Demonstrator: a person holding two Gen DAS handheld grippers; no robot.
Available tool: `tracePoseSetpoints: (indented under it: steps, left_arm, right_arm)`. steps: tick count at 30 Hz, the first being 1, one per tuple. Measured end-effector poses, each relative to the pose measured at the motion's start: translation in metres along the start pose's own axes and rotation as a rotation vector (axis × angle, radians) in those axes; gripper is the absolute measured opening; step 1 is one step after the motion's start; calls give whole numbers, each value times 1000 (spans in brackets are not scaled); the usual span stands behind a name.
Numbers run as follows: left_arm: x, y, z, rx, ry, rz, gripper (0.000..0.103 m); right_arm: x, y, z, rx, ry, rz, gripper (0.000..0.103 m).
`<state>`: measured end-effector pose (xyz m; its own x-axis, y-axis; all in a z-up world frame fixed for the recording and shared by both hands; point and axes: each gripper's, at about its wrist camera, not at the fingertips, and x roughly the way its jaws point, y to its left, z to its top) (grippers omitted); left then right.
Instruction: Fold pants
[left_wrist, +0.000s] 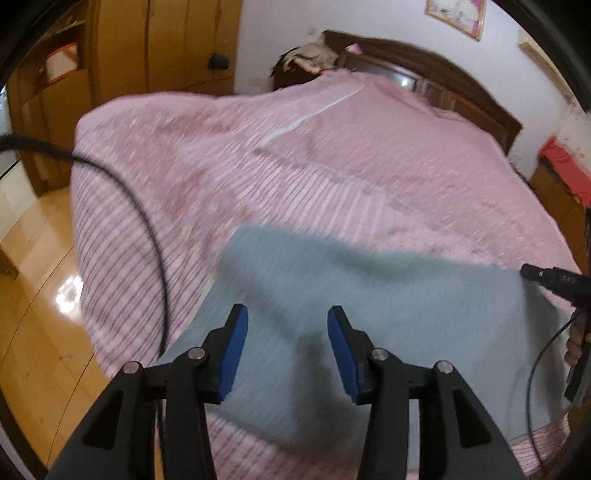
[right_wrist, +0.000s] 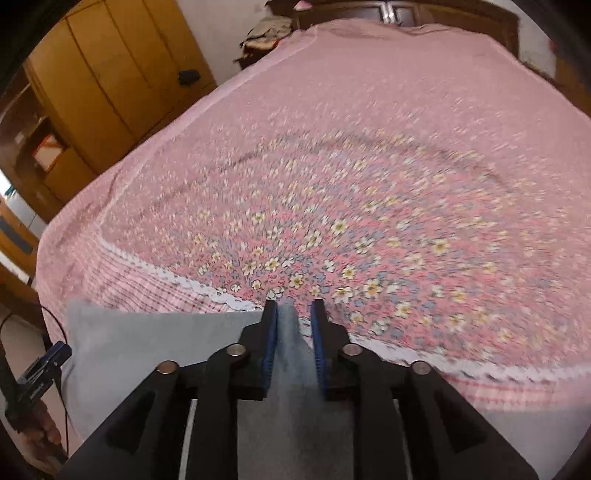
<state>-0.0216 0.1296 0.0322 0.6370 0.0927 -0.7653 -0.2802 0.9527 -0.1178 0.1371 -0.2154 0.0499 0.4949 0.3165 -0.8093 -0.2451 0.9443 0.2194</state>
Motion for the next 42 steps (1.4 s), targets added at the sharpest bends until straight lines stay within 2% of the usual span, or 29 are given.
tracePoseSetpoints:
  steps: [3,6,7,8,10,14,16,18,20,23,26,31,34,37,40,42]
  left_arm:
    - [6,-17,16,33,-18,-37,47]
    - [30,-33,27,52,18,-125,47]
    - [37,-36,29,62,26,-126,47]
    - [45,-40,30,77,29,-100,47]
    - [61,-46,28,122,23,14,50]
    - [69,-35,27,91,14,26,50]
    - [68,-29,29,96,-5,85,50]
    - [69,-21,29,91,-14,143,50]
    - [69,-7,30,60,-3,158,52]
    - [63,7,32,41,8,164,52]
    - [48,11,34,27,-3,147,51]
    - [16,4,28,18,-19,34,52]
    - [10,-9,25,35,-6,-11,52]
    - [14,-19,21,34,14,-48,52]
    - [23,-28,13,69,28,-6,53]
    - [35,-29,6,102,46,69,53]
  right_arm:
    - [-24,4,-4,6,-63,-28,23]
    - [-37,8,-9,10,-64,-30,24]
    - [-38,9,-11,7,-51,-22,24]
    - [-39,11,-16,-2,-29,-14,24]
    - [-35,13,-23,-19,-3,-18,24]
    - [-19,12,-43,-57,41,-71,24]
    - [-14,6,-49,-39,29,-60,25]
    - [-11,2,-52,-16,13,-44,28]
    - [-10,2,-53,-10,6,-16,38]
    - [-7,9,-56,-16,-8,51,69]
    - [-12,19,-57,-4,-34,37,70]
    - [-46,15,-62,75,-121,79,70]
    - [-75,-4,-69,108,-176,28,70]
    - [-84,-31,-72,155,-151,-62,69]
    - [-92,-73,-81,236,-140,-165,66]
    - [-93,-97,-88,252,-142,-321,59]
